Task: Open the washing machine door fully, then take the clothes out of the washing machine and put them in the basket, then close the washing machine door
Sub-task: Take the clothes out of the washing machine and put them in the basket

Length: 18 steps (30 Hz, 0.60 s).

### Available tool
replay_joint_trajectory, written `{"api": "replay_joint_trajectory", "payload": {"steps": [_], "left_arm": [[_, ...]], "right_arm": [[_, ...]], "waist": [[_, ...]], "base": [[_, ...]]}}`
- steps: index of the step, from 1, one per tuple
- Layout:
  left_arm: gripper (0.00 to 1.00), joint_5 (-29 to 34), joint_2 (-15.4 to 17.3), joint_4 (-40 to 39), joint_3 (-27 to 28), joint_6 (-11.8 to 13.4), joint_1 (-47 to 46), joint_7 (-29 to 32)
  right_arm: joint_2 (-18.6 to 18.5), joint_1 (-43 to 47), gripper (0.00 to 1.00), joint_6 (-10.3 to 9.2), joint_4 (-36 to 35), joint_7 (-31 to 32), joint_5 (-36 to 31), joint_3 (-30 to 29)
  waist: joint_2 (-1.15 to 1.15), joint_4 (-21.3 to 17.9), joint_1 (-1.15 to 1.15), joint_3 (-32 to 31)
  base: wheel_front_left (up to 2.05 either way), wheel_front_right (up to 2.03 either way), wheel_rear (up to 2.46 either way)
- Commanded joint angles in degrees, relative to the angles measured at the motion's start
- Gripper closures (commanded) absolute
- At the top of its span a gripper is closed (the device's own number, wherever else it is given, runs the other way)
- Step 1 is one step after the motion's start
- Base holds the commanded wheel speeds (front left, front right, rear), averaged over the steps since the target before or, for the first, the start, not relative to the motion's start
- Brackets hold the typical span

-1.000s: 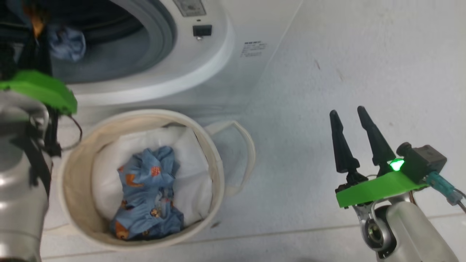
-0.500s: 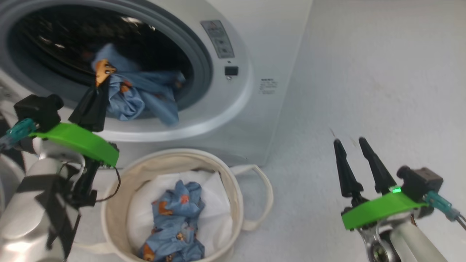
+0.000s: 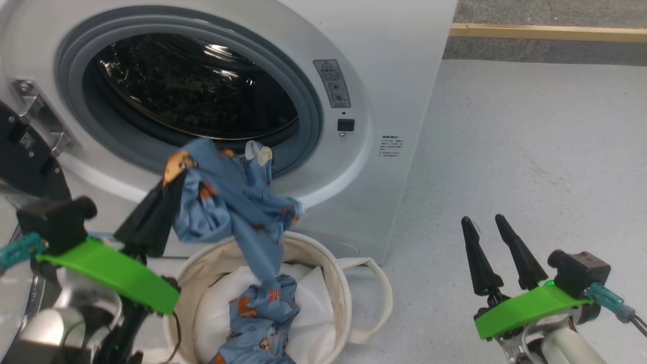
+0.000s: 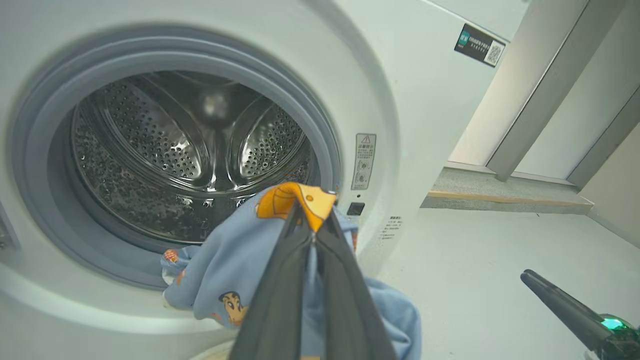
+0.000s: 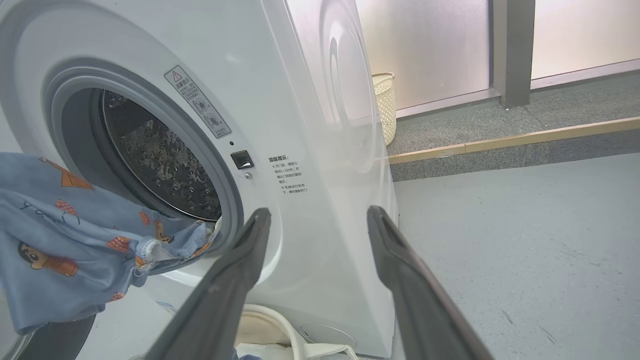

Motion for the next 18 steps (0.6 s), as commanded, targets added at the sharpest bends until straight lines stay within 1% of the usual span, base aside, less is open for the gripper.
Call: {"api": "replay_joint_trajectory", "payload": {"steps": [1, 5, 7, 9, 10, 14, 16, 18], "left_arm": [[1.00, -0.6, 2.4, -2.9, 2.9, 0.5, -0.9, 0.7], [1.00, -1.1, 1.9, -2.0, 2.2, 0.7, 2.5, 0.4], [1.00, -0.9, 0.9, 0.6, -0.3, -0.1, 4.3, 0.6], [1.00, -0.4, -0.6, 5.1, -4.2, -1.6, 6.2, 0.9], [1.00, -0.4, -0.6, 5.1, -4.2, -1.6, 6.2, 0.9], [1.00, 0.6, -5.0, 17.1, -11.4, -4.5, 7.5, 0.0], [1.00, 1.7, -6.9, 23.0, -14.5, -5.5, 6.8, -1.2], [1.00, 2.0, -8.6, 28.1, -16.3, -6.2, 5.5, -3.1]], "right_arm": [[-0.9, -0.3, 0.00, 0.06, -1.7, -0.7, 0.5, 1.2], [-1.0, -0.2, 0.00, 0.06, -1.6, -0.7, 1.0, 1.4], [-1.0, -0.1, 0.00, 0.06, -1.4, -0.7, 1.2, 1.7], [-1.1, -0.1, 0.00, 0.06, -1.3, -0.7, 1.4, 1.8], [-1.1, -0.1, 0.00, 0.06, -1.3, -0.7, 1.4, 1.8], [-1.4, -0.6, 0.00, 0.06, -1.2, -0.7, 1.5, 2.0], [-1.5, -1.0, 0.00, 0.06, -1.2, -0.7, 1.5, 2.1], [-1.7, -1.3, 0.00, 0.06, -1.3, -0.7, 1.4, 2.0]], "waist": [[0.00, -0.5, 0.01, -0.1], [0.00, -1.3, 0.01, -0.3], [0.00, -1.7, 0.01, -0.2], [0.00, -2.1, 0.01, 0.1], [0.00, -2.1, 0.01, 0.1], [0.00, -2.8, 0.01, 1.1], [0.00, -3.2, 0.01, 1.7], [0.00, -3.4, 0.01, 2.3]], "base": [[0.00, 0.00, 0.00], [0.00, 0.00, 0.00], [0.00, 0.00, 0.00], [0.00, 0.00, 0.00], [0.00, 0.00, 0.00], [0.00, 0.00, 0.00], [0.00, 0.00, 0.00], [0.00, 0.00, 0.00]]}}
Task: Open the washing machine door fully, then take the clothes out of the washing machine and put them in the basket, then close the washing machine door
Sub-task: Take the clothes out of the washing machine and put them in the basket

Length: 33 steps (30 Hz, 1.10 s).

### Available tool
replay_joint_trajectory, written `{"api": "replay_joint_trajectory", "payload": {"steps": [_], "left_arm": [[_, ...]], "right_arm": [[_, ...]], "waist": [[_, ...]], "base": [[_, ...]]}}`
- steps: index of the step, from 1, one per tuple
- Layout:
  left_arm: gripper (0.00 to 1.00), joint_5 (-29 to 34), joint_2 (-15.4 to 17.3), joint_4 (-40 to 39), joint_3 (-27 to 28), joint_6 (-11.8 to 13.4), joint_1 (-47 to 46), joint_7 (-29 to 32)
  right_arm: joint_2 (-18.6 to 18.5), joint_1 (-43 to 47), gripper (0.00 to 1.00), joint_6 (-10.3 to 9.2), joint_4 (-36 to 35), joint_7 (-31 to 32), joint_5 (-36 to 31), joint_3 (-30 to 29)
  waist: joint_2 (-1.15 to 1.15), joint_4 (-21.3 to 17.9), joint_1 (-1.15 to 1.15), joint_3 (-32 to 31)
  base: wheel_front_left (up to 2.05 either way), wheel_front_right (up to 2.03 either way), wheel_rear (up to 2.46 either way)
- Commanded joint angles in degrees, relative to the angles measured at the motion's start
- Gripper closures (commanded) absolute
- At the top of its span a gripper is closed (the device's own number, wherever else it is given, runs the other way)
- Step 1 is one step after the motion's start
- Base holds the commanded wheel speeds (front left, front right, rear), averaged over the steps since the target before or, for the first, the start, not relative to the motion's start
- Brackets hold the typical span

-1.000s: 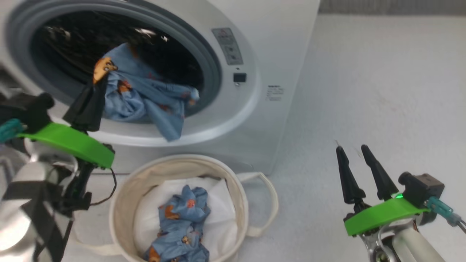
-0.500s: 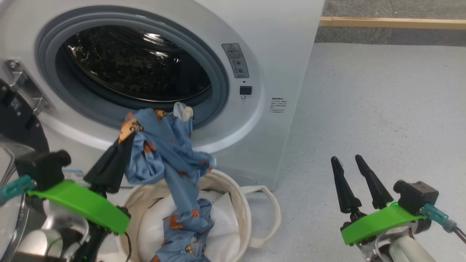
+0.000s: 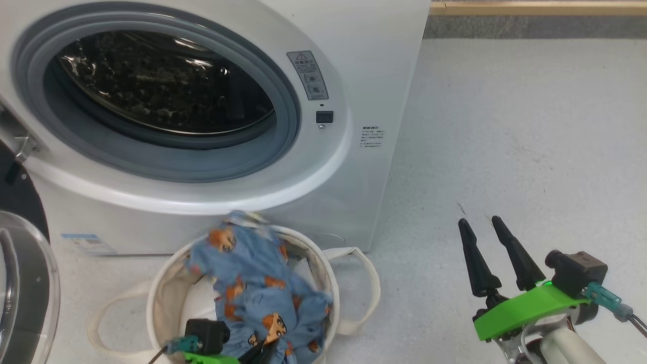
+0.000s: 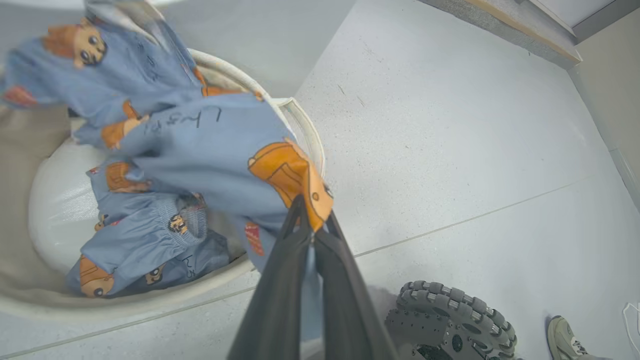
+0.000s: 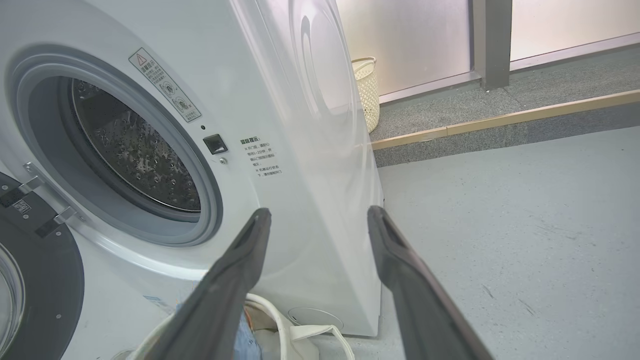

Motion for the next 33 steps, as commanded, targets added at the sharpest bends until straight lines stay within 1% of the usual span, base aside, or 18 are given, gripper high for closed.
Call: {"api": "replay_joint_trajectory", "payload": {"steps": [1, 2, 5, 10, 13, 15, 19, 20, 23, 27, 30, 33], "left_arm": [[1.00, 0.5, 0.2, 0.1, 1.7, -0.4, -4.2, -1.5], [1.00, 0.5, -0.7, 3.7, 0.7, -0.8, -5.8, -3.1], [1.00, 0.9, -0.8, 7.7, 0.0, -1.0, -8.5, -5.9], [1.00, 2.0, -0.3, 15.7, 2.2, -1.0, -14.2, -13.5], [1.00, 3.2, -0.6, 22.7, 2.3, -1.0, -17.4, -17.1], [1.00, 3.2, -1.0, 28.1, 3.0, -0.7, -19.4, -19.2], [1.00, 3.4, -1.7, 38.2, 4.6, 1.0, -22.9, -22.1], [0.00, 3.2, -2.0, 40.0, 5.1, 1.2, -23.6, -22.5], [0.00, 3.1, -2.7, 44.4, 5.7, 1.0, -24.7, -23.1], [0.00, 3.9, -2.7, 46.8, 5.7, 0.3, -25.4, -23.4], [0.00, 4.9, -2.2, 45.4, 6.3, 0.1, -25.5, -23.4], [0.00, 6.0, -1.6, 42.2, 7.5, 0.0, -25.1, -23.4]], "right_arm": [[-1.3, -1.3, 0.00, 0.05, -1.7, -0.6, 0.0, 0.6], [-1.4, -1.4, 0.00, 0.05, -1.8, -0.6, -0.1, 0.5], [-1.5, -1.5, 0.00, 0.05, -1.9, -0.6, -0.3, 0.2], [-1.4, -2.0, 0.00, 0.05, -2.1, -0.3, -0.6, 0.5], [-1.4, -2.7, 0.00, 0.05, -2.3, 0.1, -1.0, 0.9], [-1.4, -3.3, 0.00, 0.05, -2.7, 0.3, -1.2, 1.1], [-1.7, -4.0, 0.00, 0.05, -3.0, 0.8, -1.8, 0.9], [-1.7, -4.1, 0.00, 0.05, -3.0, 0.9, -1.9, 0.8], [-1.7, -4.0, 0.00, 0.05, -3.0, 1.0, -2.0, 0.2], [-1.6, -3.5, 0.00, 0.05, -3.0, 1.0, -2.1, -0.3], [-1.2, -3.2, 0.00, 0.05, -2.9, 0.9, -1.9, -0.2], [-0.9, -3.1, 0.00, 0.05, -2.7, 0.8, -1.7, 0.2]], "waist": [[0.00, -0.4, 0.00, 0.6], [0.00, -0.5, 0.00, 1.1], [0.00, -0.6, 0.00, 1.8], [0.00, -0.5, 0.00, 2.9], [0.00, -0.9, 0.00, 3.9], [0.00, -1.4, 0.00, 4.8], [0.00, -2.7, 0.00, 6.2], [0.00, -3.1, 0.00, 6.4], [0.00, -3.7, 0.00, 6.5], [0.00, -3.7, 0.00, 6.1], [0.00, -2.9, 0.00, 5.2], [0.00, -2.0, 0.00, 4.2]], "base": [[0.00, 0.00, 0.00], [0.00, 0.00, 0.00], [0.00, 0.00, 0.00], [0.00, 0.00, 0.00], [0.00, 0.00, 0.00], [0.00, 0.00, 0.00], [0.00, 0.00, 0.00], [0.00, 0.00, 0.00], [0.00, 0.00, 0.00], [0.00, 0.00, 0.00], [0.00, 0.00, 0.00], [0.00, 0.00, 0.00]]}}
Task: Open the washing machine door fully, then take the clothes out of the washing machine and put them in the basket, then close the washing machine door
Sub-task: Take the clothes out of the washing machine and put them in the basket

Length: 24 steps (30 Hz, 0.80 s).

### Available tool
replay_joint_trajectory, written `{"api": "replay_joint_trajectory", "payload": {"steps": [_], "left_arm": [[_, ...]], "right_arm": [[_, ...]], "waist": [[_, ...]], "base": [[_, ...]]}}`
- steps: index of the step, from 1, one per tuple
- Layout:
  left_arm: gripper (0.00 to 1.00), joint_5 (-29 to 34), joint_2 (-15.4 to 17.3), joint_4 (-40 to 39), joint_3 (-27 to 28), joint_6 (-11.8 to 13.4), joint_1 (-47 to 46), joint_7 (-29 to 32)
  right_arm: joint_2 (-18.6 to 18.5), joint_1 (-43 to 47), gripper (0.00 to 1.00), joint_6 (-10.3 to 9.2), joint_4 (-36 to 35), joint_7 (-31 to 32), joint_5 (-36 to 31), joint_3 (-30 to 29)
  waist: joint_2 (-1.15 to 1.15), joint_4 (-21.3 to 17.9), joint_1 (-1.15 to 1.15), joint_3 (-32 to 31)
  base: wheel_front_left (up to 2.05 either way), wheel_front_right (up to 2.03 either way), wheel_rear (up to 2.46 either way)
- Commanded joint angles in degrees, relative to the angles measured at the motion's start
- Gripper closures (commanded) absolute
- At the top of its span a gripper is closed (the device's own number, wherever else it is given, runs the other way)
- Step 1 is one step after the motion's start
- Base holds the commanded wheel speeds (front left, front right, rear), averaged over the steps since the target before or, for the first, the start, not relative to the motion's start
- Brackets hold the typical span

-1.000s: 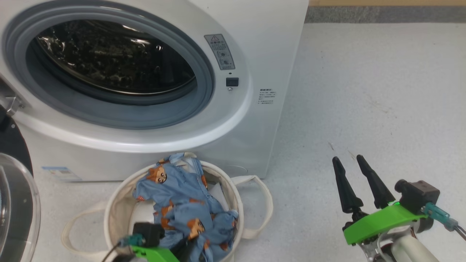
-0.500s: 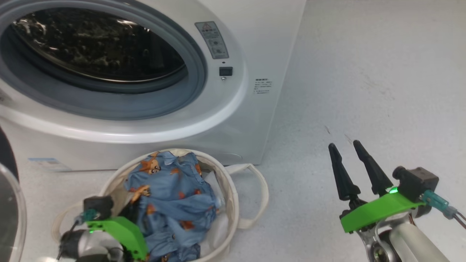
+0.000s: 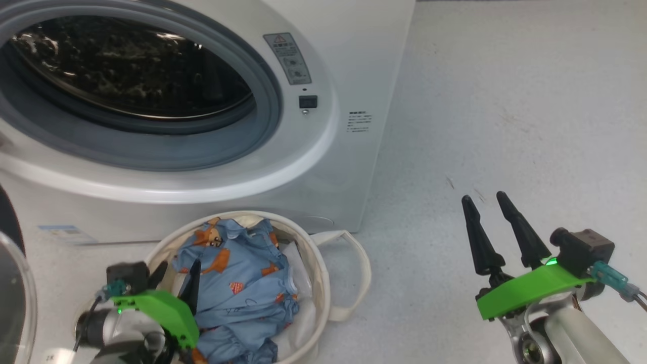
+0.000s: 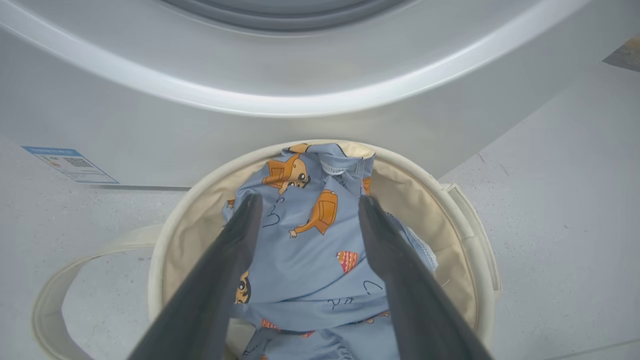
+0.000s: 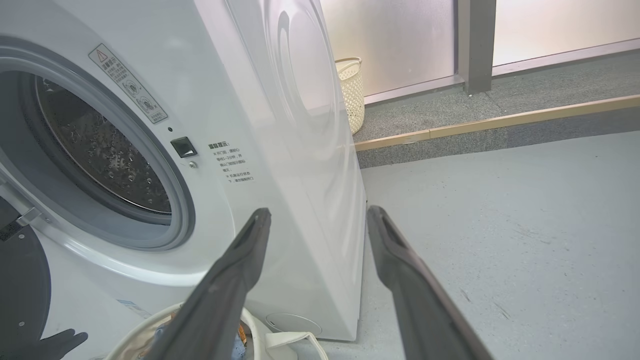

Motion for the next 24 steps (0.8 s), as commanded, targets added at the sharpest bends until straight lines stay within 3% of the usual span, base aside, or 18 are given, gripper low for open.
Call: {"api": "replay_joint_trajectory", "payload": {"steps": [1, 17, 24], "left_arm": [[0.00, 1.1, 2.6, -4.0, 3.0, -0.2, -0.9, -0.7], [0.00, 3.7, 7.0, -31.5, 13.6, -1.1, 9.2, -0.8], [0.00, 2.6, 7.9, -37.0, 15.2, -0.8, 12.4, -0.5]], "right_arm": [[0.1, 0.4, 0.00, 0.05, -1.5, -0.5, 0.1, 1.0], [-1.4, 2.6, 0.00, 0.05, 0.2, -1.3, 1.0, 1.1], [-2.0, 3.4, 0.00, 0.05, -0.2, -0.7, 1.0, 0.4]], "waist": [[0.00, 1.2, 0.00, -1.2], [0.00, 6.4, 0.00, -9.3], [0.00, 7.1, 0.00, -11.1]], "base": [[0.00, 0.00, 0.00], [0.00, 0.00, 0.00], [0.00, 0.00, 0.00]]}}
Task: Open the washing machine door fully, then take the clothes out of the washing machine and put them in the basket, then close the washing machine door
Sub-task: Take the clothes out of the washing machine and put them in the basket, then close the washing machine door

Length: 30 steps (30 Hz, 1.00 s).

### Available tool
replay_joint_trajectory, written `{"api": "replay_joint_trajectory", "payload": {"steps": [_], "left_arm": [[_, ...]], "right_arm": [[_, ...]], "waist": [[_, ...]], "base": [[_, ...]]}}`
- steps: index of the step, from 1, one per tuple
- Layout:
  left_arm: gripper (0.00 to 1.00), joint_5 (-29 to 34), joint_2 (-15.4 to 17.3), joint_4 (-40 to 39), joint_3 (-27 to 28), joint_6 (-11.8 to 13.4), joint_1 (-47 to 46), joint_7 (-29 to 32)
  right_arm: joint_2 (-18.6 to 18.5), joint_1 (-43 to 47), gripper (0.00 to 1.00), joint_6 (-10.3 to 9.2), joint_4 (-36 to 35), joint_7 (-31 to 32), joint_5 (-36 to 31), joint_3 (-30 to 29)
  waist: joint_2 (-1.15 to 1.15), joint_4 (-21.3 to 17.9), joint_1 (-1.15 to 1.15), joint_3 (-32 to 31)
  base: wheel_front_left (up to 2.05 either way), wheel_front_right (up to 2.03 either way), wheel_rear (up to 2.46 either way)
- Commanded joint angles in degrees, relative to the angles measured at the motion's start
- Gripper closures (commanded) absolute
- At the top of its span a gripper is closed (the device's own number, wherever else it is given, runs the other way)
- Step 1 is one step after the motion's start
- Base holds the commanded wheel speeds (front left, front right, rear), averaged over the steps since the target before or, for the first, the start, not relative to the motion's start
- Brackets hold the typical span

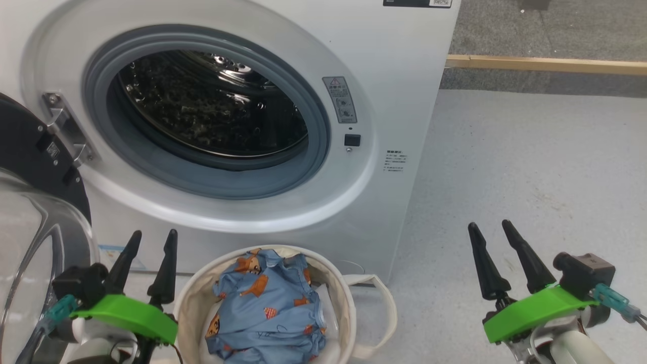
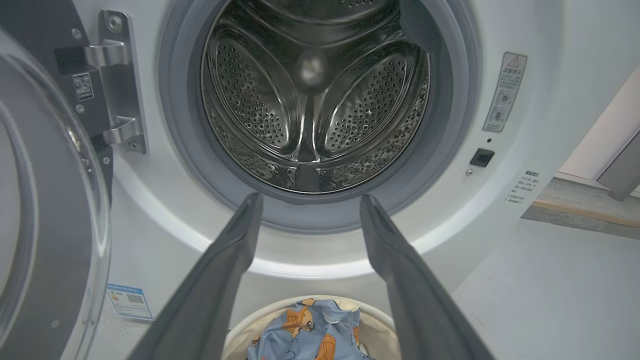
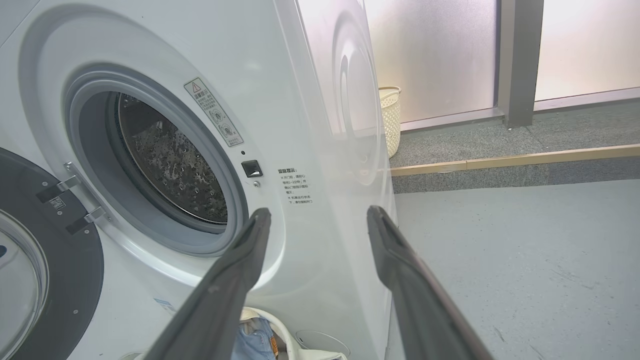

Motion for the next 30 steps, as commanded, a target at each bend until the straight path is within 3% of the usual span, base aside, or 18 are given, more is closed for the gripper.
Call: {"api": "replay_joint_trajectory", "payload": {"steps": [1, 30], "left_arm": [[0.00, -0.4, 2.1, -2.5, 2.2, 0.1, -1.7, -0.3], [0.00, -1.3, 3.3, -6.4, 2.0, 1.5, -0.9, 0.1]], "right_arm": [[-1.2, -0.4, 0.00, 0.06, -2.0, 0.0, -0.1, 0.3], [-0.8, 0.3, 0.00, 0.06, -2.2, 2.0, -4.0, -5.9]], "waist": [[0.00, 0.0, 0.00, -0.2], [0.00, -1.5, 0.00, 0.3]], "base": [[0.00, 0.00, 0.00], [0.00, 0.00, 0.00]]}}
